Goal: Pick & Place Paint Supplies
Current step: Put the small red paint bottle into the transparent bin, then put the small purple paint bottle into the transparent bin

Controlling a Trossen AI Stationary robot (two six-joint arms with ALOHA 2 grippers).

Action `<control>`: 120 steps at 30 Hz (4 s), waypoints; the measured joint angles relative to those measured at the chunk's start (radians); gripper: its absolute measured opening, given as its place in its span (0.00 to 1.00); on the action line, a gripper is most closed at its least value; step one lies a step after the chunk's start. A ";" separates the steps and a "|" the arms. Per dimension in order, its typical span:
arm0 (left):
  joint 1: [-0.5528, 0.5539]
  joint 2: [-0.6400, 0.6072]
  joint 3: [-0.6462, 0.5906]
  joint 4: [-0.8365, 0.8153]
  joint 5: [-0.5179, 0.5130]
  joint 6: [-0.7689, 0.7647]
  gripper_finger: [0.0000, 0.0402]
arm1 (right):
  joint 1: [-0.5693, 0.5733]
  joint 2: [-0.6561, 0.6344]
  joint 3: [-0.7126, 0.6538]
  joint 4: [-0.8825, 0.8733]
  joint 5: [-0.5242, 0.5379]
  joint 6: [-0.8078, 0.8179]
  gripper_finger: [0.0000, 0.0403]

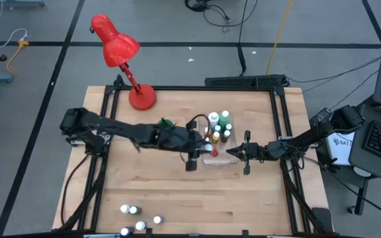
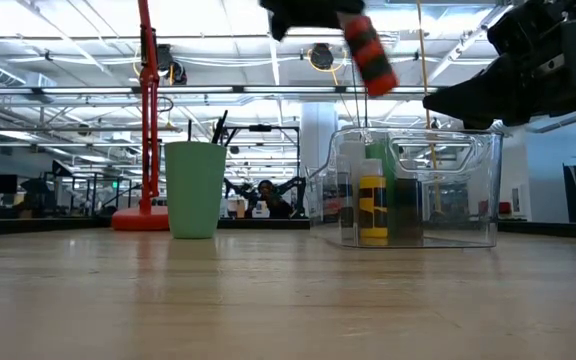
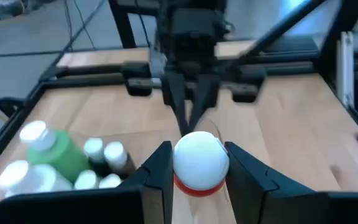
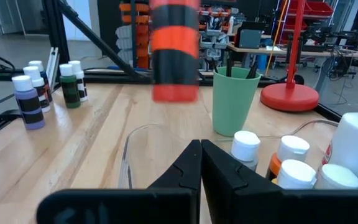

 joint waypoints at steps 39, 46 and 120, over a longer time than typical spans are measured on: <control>0.161 0.302 0.002 0.117 0.012 -0.049 0.48 | 0.061 -0.002 -0.001 0.105 -0.023 -0.131 0.01; 0.160 0.297 0.002 0.118 0.013 -0.049 0.57 | 0.061 -0.002 -0.001 0.102 -0.023 -0.127 0.01; 0.111 -1.024 -1.196 0.560 0.097 -0.175 0.09 | 0.061 -0.002 -0.001 0.141 -0.023 -0.171 0.01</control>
